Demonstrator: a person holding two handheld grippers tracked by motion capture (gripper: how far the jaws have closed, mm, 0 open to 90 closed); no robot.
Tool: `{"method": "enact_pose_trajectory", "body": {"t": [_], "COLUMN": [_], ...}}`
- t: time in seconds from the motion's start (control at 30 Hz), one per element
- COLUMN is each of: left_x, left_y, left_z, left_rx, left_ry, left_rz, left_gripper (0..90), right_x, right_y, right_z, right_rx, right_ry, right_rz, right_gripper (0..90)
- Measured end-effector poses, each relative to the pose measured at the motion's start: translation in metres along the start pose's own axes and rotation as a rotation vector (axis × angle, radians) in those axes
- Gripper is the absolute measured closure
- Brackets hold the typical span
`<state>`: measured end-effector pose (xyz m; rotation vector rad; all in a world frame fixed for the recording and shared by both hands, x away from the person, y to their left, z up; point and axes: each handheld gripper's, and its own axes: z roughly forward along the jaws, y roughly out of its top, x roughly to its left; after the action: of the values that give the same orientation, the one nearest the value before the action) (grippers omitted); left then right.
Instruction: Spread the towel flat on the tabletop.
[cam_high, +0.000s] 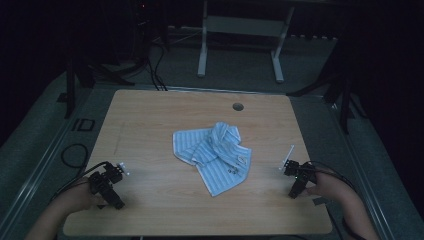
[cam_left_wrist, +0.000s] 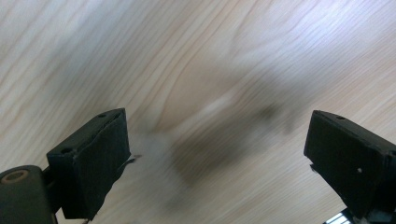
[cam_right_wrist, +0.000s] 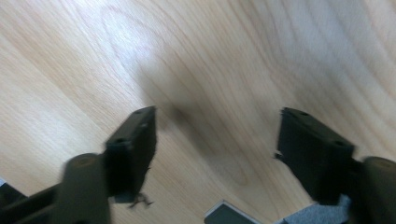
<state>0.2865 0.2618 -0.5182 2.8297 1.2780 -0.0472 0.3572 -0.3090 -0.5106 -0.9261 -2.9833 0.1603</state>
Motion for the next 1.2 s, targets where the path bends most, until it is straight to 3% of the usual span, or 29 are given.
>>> {"method": "enact_pose_trajectory", "body": {"t": [0.2, 0.3, 0.6, 0.7, 1.0, 1.2], "left_x": [-0.009, -0.016, -0.037, -0.051, -0.076, -0.098], "left_y": [0.019, 0.036, 0.075, 0.094, 0.128, 0.159], "left_z": [0.0, -0.002, -0.007, -0.009, -0.013, -0.015], "left_rx": [-0.012, -0.051, -0.1, -0.12, -0.122, -0.141], "left_ry": [0.0, -0.007, -0.001, 0.006, -0.003, -0.006], "left_rz": [0.029, 0.048, 0.095, 0.129, 0.205, 0.262], "left_gripper": [7.7, 11.8, 14.3, 14.8, 15.0, 15.3], "right_x": [-0.003, -0.003, 0.002, 0.004, 0.011, 0.009], "right_y": [0.011, 0.018, 0.043, 0.057, 0.084, 0.115], "right_z": [-0.004, -0.004, -0.008, -0.012, -0.021, -0.026], "right_rx": [0.014, 0.024, 0.012, 0.007, -0.02, -0.054], "right_ry": [0.004, -0.001, 0.002, -0.014, -0.025, -0.046], "right_rz": [-0.02, -0.035, -0.094, -0.122, -0.211, -0.281], "right_gripper": [33.1, 33.1, 36.9, 39.0, 43.8, 48.5]}}
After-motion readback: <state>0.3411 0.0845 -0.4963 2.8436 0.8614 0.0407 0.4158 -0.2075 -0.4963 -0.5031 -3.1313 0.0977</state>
